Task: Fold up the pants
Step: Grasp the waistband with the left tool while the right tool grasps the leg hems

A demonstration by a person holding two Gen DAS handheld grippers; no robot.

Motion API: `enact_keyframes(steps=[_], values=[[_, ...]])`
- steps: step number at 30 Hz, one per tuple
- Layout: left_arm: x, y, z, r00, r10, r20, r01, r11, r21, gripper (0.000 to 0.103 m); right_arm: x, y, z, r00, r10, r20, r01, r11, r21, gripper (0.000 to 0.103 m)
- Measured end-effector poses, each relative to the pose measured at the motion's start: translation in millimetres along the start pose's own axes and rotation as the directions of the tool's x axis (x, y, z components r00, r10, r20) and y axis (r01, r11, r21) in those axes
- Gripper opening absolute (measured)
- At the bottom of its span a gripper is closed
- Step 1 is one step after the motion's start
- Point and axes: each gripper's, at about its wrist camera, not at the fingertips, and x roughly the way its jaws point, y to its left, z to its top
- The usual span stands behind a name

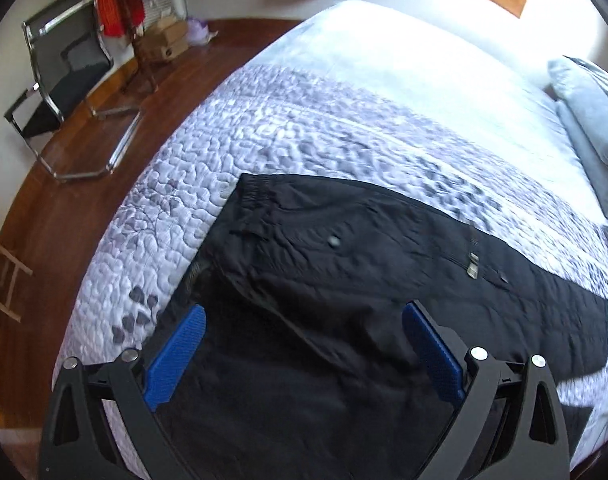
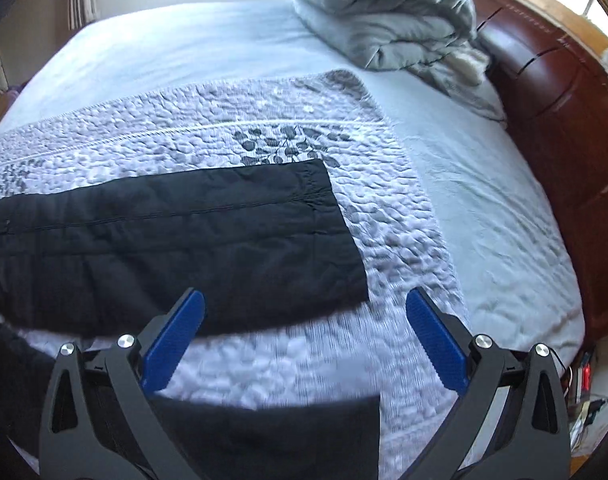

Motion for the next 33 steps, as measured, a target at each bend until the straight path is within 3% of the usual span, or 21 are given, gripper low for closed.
enact_keyframes(steps=[4, 7, 11, 14, 17, 21, 22, 24, 25, 29, 33], values=[[66, 31, 40, 0.991, 0.008, -0.131, -0.018, 0.997, -0.074, 0.099, 67, -11, 29, 0.996, 0.014, -0.085, -0.011, 0.999, 0.031, 0.101], [101, 37, 51, 0.978, 0.021, -0.208, -0.041, 0.995, -0.094, 0.099, 97, -22, 38, 0.990, 0.056, -0.133, -0.042, 0.993, 0.109, 0.101], [146, 39, 58, 0.949, 0.032, -0.315, -0.070, 0.991, -0.111, 0.099, 128, -39, 40, 0.978, 0.139, -0.156, -0.095, 0.961, 0.260, 0.101], [168, 37, 59, 0.936, 0.058, -0.349, -0.100, 0.990, -0.103, 0.100, 137, -42, 42, 0.975, 0.172, -0.140, -0.124, 0.946, 0.298, 0.101], [173, 32, 59, 0.940, 0.036, -0.339, -0.076, 0.992, -0.103, 0.099, 145, -42, 48, 0.972, 0.176, -0.154, -0.127, 0.951, 0.282, 0.101], [169, 24, 60, 0.942, 0.033, -0.334, -0.057, 0.996, -0.062, 0.075, 155, -40, 60, 0.977, 0.128, -0.171, -0.090, 0.973, 0.212, 0.101], [168, 23, 61, 0.942, 0.032, -0.335, -0.055, 0.997, -0.060, 0.059, 157, -40, 63, 0.977, 0.119, -0.175, -0.083, 0.976, 0.201, 0.101], [162, 23, 63, 0.937, -0.090, -0.337, 0.054, 0.992, -0.116, 0.024, 161, -43, 70, 0.977, 0.120, -0.175, -0.085, 0.977, 0.195, 0.101], [160, 22, 64, 0.936, -0.114, -0.334, 0.074, 0.989, -0.130, 0.019, 164, -45, 74, 0.975, 0.133, -0.177, -0.096, 0.975, 0.199, 0.101], [152, 4, 62, 0.944, -0.073, -0.323, 0.059, 0.997, -0.054, 0.014, 171, -47, 88, 0.959, 0.198, -0.200, -0.162, 0.970, 0.183, 0.100], [144, -5, 60, 0.951, -0.067, -0.302, 0.055, 0.997, -0.046, 0.012, 181, -45, 100, 0.947, 0.206, -0.248, -0.177, 0.975, 0.134, 0.100]])
